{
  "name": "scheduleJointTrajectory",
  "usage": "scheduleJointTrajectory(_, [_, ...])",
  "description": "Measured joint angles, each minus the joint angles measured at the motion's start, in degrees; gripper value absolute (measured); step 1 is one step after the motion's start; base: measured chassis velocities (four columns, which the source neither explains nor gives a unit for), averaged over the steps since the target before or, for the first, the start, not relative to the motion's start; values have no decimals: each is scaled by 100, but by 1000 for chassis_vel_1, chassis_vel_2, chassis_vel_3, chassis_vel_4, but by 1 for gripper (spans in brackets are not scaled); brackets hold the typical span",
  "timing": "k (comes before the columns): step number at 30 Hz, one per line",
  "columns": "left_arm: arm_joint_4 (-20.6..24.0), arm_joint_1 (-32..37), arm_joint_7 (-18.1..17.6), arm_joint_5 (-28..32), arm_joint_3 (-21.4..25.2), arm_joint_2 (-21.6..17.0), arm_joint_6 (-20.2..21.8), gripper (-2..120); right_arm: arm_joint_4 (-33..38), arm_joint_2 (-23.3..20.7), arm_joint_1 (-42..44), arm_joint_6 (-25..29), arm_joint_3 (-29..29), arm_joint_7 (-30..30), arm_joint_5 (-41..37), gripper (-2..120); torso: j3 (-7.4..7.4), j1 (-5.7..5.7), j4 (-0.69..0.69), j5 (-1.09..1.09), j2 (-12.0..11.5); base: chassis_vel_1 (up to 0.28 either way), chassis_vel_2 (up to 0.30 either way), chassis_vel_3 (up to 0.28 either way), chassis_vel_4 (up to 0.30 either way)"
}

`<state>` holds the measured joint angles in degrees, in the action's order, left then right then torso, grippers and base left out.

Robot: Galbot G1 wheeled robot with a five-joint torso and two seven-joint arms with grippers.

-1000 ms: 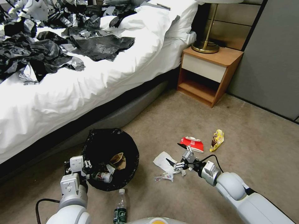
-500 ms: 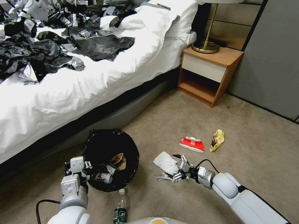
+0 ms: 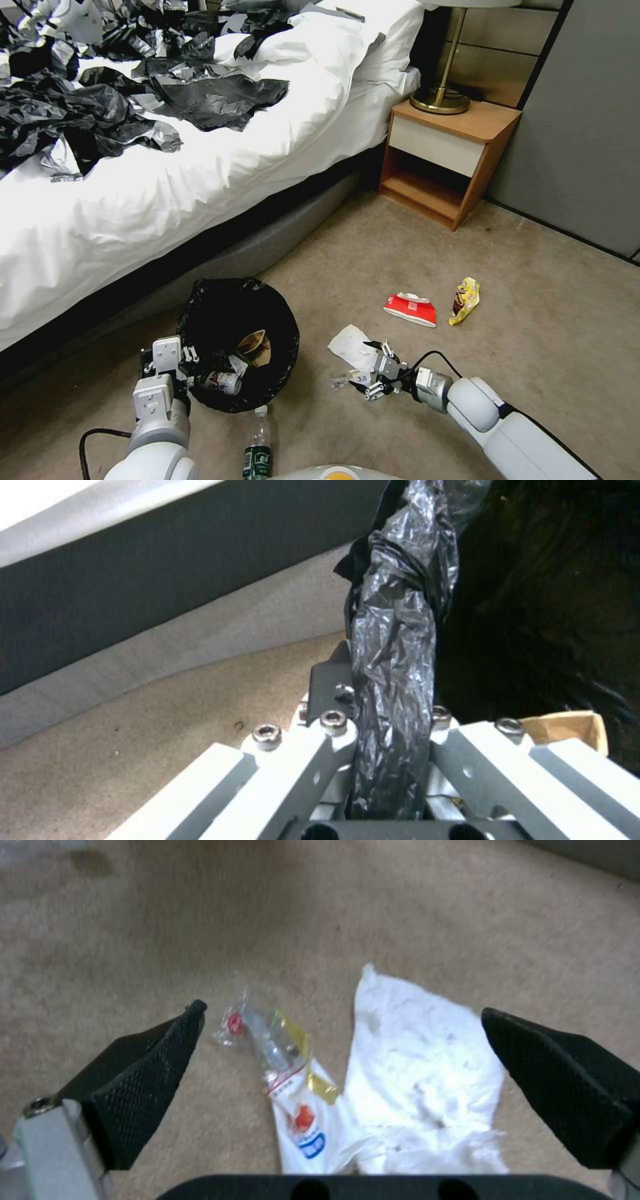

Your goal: Pick up the trash bin, then pick up the garbage from the floor and place it into the trash bin.

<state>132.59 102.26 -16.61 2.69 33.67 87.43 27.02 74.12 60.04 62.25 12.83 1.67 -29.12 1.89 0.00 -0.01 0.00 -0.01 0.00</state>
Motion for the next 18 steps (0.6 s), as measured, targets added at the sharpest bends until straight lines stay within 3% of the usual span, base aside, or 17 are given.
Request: scheduleJointTrajectory(18, [-16,34,-3,-22,9,21,-25,2,-930,559,-390,115,381,82,187,95,0,0,1,0,0,0,0,0,0])
